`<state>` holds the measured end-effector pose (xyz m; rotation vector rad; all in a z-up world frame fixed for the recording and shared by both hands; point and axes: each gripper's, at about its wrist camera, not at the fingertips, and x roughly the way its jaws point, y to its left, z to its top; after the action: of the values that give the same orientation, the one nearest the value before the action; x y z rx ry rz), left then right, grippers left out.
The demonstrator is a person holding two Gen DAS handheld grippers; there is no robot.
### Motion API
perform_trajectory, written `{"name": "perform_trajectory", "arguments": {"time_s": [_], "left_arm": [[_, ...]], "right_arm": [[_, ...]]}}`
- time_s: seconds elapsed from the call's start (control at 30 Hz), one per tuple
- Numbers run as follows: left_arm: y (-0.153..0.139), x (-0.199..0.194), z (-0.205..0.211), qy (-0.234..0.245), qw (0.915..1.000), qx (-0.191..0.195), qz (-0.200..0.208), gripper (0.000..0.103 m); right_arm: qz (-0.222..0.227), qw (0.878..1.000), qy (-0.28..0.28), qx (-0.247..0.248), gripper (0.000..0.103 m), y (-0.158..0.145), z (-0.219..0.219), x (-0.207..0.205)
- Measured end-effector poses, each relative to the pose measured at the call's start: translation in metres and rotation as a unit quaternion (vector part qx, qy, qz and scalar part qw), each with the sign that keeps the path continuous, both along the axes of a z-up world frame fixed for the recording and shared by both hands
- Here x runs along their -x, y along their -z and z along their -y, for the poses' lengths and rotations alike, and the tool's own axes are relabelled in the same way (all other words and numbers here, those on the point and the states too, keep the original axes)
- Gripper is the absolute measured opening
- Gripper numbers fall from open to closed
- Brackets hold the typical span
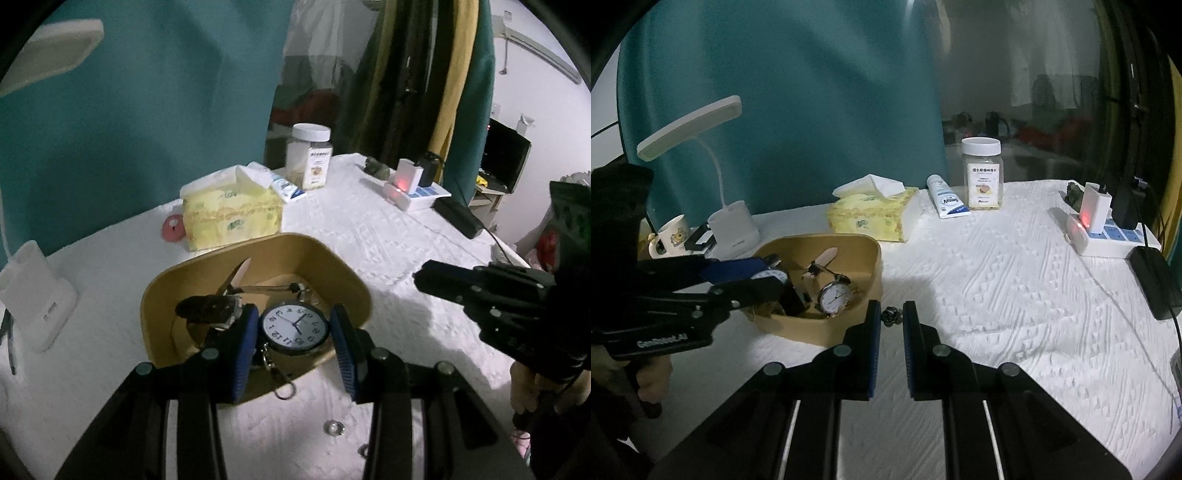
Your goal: Organize jewelry
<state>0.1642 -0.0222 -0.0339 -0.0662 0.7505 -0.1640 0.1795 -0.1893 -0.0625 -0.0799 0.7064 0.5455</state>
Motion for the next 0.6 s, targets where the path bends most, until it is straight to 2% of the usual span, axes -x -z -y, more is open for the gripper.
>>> {"name": "perform_trajectory", "arguments": {"time_s": [0.17,0.6], "left_arm": [[-0.006,0.004,-0.008,-0.001,0.9998,0.014,0.017,0.049],[-0.007,0.015,-0.056,-0.059,0.9974,0.027,0.030,0.050]], "right_arm": [[0.001,1.000,-0.006,0.003,0.011,0.000,-0.010,-0.007],[0.006,0.999,-0.041,0.017,0.011,0.000,-0.060,-0.035]]}}
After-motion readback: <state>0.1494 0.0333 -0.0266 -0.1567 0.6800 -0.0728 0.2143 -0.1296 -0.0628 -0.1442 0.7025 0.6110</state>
